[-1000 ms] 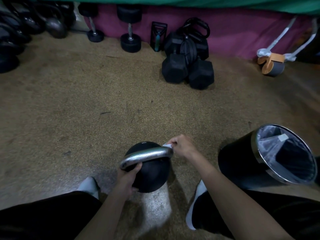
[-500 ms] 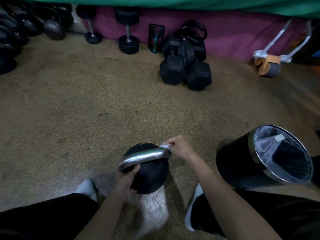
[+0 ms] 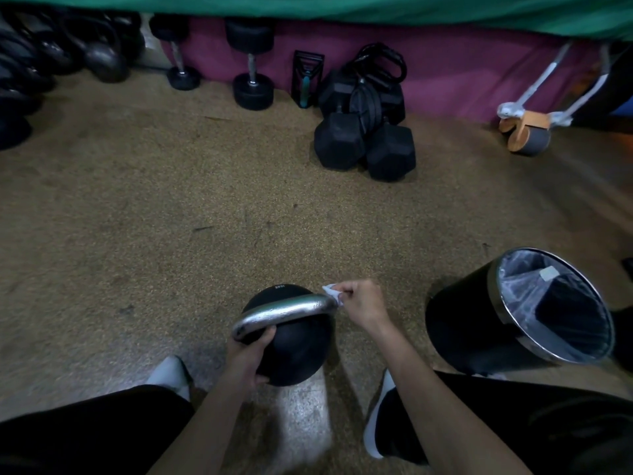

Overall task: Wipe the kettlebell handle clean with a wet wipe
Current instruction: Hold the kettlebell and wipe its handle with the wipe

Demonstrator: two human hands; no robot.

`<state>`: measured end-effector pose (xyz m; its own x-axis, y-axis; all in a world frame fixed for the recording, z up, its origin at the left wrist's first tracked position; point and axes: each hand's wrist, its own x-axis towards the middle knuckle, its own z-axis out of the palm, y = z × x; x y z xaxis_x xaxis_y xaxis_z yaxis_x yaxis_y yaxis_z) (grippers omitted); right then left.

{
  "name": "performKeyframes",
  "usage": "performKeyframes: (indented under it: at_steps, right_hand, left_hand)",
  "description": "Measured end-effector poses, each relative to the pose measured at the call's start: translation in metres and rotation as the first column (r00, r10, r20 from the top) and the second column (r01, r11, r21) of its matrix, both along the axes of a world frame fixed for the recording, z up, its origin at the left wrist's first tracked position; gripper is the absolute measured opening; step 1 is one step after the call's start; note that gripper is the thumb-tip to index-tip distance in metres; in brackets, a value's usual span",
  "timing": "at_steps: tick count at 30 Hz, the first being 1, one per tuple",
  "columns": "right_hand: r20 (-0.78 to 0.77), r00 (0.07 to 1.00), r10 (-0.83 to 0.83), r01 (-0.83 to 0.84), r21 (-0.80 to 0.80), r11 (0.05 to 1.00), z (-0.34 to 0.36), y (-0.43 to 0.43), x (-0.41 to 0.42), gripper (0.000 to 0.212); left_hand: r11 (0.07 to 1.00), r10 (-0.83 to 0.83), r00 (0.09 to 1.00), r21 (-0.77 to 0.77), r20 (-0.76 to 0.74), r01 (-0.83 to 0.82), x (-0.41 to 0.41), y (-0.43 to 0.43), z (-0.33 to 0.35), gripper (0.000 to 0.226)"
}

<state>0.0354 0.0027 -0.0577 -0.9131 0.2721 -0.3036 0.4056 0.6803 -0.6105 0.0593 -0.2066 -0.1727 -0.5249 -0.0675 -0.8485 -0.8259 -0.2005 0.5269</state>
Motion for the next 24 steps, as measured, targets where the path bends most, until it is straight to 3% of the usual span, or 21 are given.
performKeyframes:
  at_steps: [6, 14, 20, 24]
  right_hand:
    - [-0.123, 0.991, -0.049, 0.042, -0.056, 0.998, 0.003, -0.008, 0.015, 0.024]
    - [-0.121, 0.974, -0.189, 0.181, -0.078, 0.980, -0.009, -0.009, 0.022, 0.025]
    - [-0.274, 0.923, -0.269, 0.222, -0.190, 0.956, -0.002, -0.024, 0.041, 0.025]
    - [-0.244, 0.900, -0.360, 0.297, -0.261, 0.919, -0.011, -0.024, 0.047, 0.029]
  left_hand:
    - [1.000, -0.008, 1.000, -0.012, 0.002, 0.009, 0.000, -0.001, -0.001, 0.078]
    - [0.999, -0.025, 1.000, 0.023, -0.007, 0.025, 0.001, 0.001, 0.005, 0.072]
    - [1.000, -0.021, 1.000, 0.014, -0.003, 0.021, 0.001, 0.001, 0.006, 0.070]
    - [0.999, -0.032, 0.999, 0.014, -0.008, 0.032, 0.001, 0.001, 0.007, 0.070]
